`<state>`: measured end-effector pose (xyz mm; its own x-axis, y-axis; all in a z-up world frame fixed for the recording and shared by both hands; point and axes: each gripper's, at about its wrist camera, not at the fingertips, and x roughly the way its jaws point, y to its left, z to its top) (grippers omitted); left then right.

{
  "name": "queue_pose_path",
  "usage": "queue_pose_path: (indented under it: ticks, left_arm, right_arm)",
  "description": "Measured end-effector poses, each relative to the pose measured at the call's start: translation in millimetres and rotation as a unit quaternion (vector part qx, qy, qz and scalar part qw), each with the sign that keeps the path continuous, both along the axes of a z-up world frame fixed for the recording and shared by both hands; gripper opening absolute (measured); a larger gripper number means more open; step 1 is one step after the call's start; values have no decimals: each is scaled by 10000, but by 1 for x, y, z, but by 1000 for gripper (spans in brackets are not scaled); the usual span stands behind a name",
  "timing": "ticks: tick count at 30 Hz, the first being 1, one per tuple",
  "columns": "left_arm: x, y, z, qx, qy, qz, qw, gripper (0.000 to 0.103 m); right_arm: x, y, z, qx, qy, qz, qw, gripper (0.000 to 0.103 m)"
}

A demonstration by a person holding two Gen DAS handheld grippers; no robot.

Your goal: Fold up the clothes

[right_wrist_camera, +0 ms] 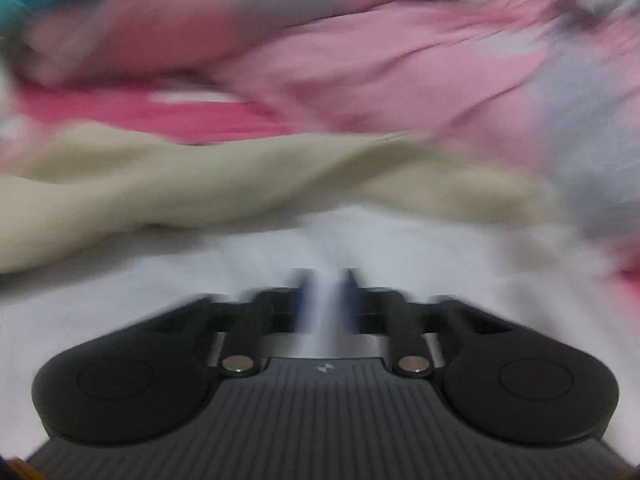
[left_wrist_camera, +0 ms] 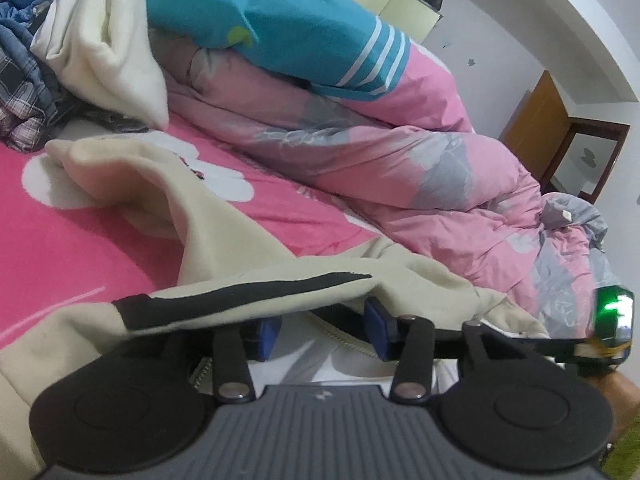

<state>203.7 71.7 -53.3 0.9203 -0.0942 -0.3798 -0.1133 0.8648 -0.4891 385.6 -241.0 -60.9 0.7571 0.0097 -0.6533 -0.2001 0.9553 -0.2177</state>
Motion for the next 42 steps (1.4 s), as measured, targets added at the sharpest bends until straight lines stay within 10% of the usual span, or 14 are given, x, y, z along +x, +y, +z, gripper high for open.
queue_pose_path:
  ticks: [3,9,17,32,36,38,42]
  left_arm:
    - [1,-2,0,32,-7,41,10000,49]
    - [0,-1,0,2,-102,17,9999,50]
    - [0,3,-5,-204,-185,-39,9996,52]
    - [-1,4,-7,-264,-199,-30,9994,53]
    - [-3,4,-6,-261,-266,-50,9993,55]
    - [-4,3,-4,-237,-304,-54,9992,55]
    - [-9,-3,5,-79,-459,-66,9989,60]
  right_arm:
    - [-22,-4,16,1132,196,701,9909,8]
    - [-3,36,-8,945,545,1306,9854,9]
    - [82,48,18,2321,165,1129,9660,9]
    - [51,10,3,1977,1384,1042,9648,45]
    - [40,23,-2,1827,1285,1292,9661,30]
    - [36,30,-5,1653,1178,1316,9703,3]
    - [20,27,12,1451,572,1191,9806,1]
